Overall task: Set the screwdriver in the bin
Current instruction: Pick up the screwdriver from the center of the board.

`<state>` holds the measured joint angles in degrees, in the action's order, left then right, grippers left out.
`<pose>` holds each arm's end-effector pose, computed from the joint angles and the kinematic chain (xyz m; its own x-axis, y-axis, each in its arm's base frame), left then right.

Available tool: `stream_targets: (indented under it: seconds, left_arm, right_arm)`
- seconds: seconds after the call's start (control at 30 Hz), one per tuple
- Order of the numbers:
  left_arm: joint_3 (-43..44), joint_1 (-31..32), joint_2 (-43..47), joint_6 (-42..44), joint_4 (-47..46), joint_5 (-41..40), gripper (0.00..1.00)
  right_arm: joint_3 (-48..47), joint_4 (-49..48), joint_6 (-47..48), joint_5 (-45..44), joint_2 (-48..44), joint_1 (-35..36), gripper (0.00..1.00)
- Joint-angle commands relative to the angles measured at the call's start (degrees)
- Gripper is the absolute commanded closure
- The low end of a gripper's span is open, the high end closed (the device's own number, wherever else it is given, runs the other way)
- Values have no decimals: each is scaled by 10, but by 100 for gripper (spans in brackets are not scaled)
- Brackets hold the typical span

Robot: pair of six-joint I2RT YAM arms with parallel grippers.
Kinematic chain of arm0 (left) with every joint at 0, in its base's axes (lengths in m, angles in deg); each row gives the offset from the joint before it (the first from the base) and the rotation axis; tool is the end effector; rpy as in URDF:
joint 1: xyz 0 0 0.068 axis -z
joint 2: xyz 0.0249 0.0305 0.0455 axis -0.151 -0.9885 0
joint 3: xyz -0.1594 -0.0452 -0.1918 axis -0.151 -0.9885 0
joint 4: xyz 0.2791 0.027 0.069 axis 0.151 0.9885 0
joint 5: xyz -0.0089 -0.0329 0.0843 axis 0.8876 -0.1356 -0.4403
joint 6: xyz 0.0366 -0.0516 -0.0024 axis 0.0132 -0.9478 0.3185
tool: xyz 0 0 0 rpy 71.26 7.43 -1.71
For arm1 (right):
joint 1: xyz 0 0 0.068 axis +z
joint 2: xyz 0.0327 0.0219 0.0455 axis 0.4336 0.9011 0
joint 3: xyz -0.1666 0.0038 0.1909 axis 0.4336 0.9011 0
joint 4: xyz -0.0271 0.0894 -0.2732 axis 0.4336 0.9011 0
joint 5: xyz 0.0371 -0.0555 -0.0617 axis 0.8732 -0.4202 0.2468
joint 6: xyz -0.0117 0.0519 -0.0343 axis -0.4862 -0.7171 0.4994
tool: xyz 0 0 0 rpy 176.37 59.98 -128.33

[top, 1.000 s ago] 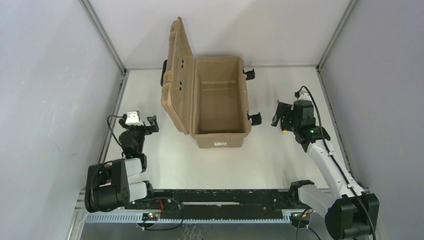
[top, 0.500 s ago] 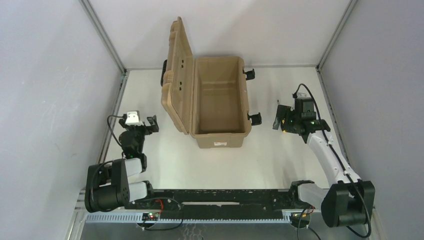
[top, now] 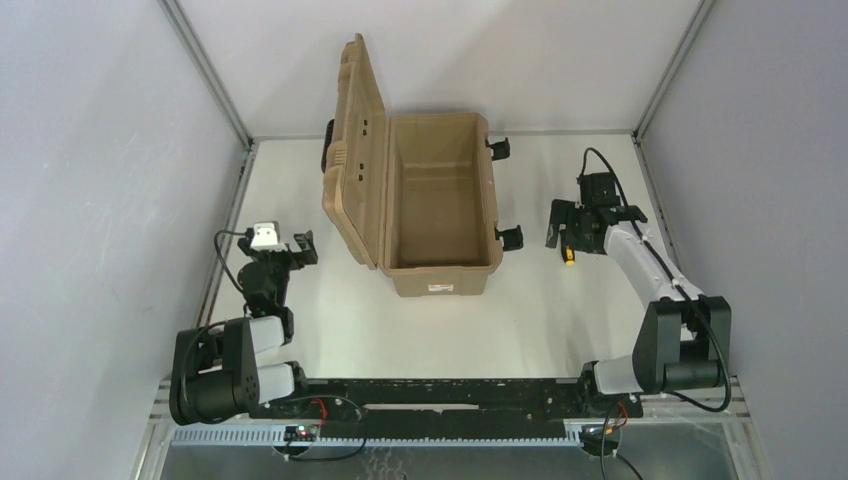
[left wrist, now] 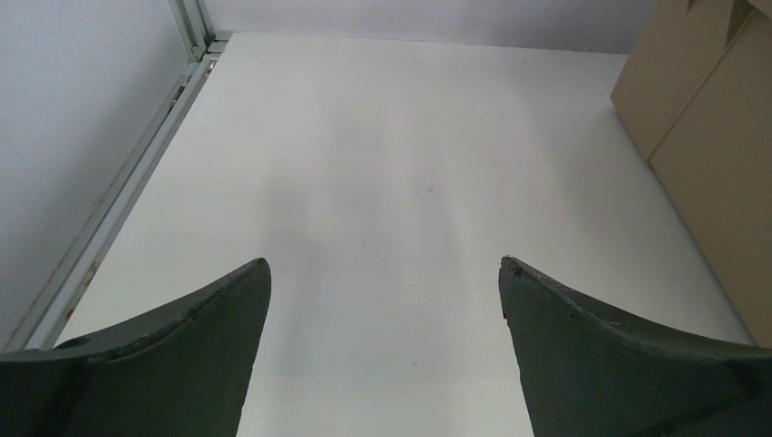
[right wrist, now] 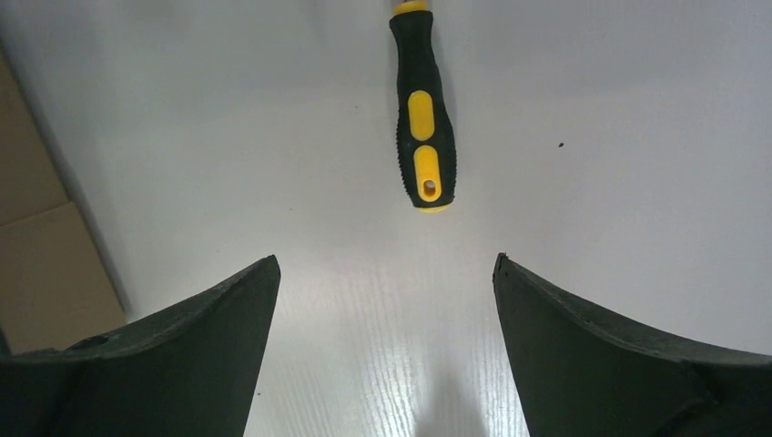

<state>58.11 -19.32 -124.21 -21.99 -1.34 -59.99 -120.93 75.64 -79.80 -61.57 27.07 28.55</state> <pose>0.2386 0.0369 0.1236 -0.0143 -0.0404 -0.9991 -0.0251 0.9989 -0.0401 0.3141 0.0134 0.2045 -0.8368 0.1052 -0.5373 0.0985 0.9943 0.0412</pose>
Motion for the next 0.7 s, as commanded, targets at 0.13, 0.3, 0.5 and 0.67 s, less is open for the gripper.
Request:
stream_targets:
  seconds: [0.13,0.3,0.5,0.67]
  left_arm:
    - [-11,2,-1,-5,-59,0,0]
    - [-11,3,-1,-5,-59,0,0]
    - [-11,2,-1,-5,-59,0,0]
    - [-11,2,-1,-6,-59,0,0]
  right_arm:
    - [-59,19,25,-27,80,-8,9]
    - [-93,26,33,-36,133,-8,14]
    - [-122,32,39,-34,185,-9,22]
    - [-131,31,41,-28,214,-11,26]
